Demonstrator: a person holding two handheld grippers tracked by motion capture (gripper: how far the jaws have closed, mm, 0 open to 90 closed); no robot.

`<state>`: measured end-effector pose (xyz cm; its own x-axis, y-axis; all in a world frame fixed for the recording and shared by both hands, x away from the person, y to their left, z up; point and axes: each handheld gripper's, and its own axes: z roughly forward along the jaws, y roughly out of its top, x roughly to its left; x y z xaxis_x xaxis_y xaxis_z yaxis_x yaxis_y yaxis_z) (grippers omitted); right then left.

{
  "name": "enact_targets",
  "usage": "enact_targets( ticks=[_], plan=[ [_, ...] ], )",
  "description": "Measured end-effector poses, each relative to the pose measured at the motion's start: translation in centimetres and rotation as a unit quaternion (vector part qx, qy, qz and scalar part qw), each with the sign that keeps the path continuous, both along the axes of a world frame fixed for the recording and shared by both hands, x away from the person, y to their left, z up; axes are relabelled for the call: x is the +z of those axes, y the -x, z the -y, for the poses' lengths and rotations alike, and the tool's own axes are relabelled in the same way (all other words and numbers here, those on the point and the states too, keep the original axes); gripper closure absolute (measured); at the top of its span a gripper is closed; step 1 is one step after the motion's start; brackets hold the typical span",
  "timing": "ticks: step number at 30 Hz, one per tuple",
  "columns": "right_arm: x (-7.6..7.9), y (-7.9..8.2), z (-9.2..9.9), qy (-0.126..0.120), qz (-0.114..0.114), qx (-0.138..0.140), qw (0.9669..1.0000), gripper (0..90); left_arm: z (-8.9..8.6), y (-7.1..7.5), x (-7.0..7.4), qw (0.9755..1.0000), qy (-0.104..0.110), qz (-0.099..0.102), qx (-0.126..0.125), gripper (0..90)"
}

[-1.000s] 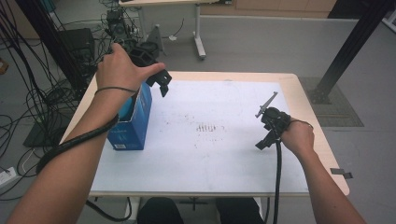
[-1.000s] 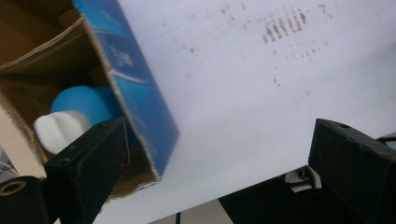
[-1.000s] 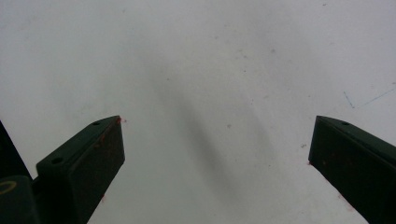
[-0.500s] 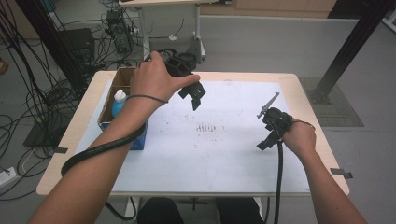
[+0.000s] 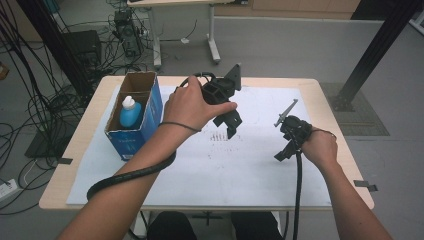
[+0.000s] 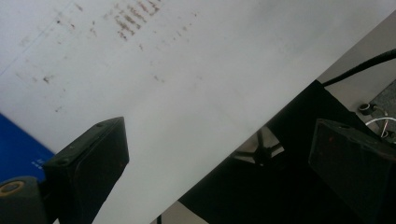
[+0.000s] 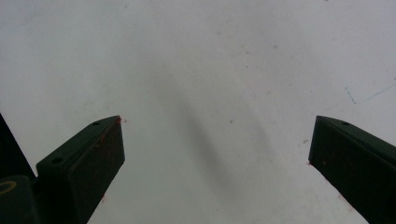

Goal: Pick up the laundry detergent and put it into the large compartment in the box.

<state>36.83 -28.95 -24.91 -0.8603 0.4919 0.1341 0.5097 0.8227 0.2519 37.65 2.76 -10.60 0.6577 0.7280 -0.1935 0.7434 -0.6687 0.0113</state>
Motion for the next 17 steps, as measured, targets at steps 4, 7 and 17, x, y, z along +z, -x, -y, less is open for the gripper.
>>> enact_targets(
  ticks=[4, 7, 17],
  plan=[
    [0.07, 0.0, -0.27, 0.002, -0.002, -0.001, 1.0, 3.6, 0.34, 0.15, -0.33, 1.0, 0.0, -0.002, 0.0, 5.2],
    [0.17, 0.06, -0.35, 0.001, 0.0, 0.001, 1.0, 3.6, 0.45, 0.23, -0.46, 1.0, 0.001, -0.002, -0.003, 5.2],
    [0.18, 0.23, -0.2, 0.002, 0.002, 0.0, 1.0, 3.6, 0.68, 0.34, -0.8, 1.0, 0.001, -0.003, -0.005, 5.2]
  ],
)
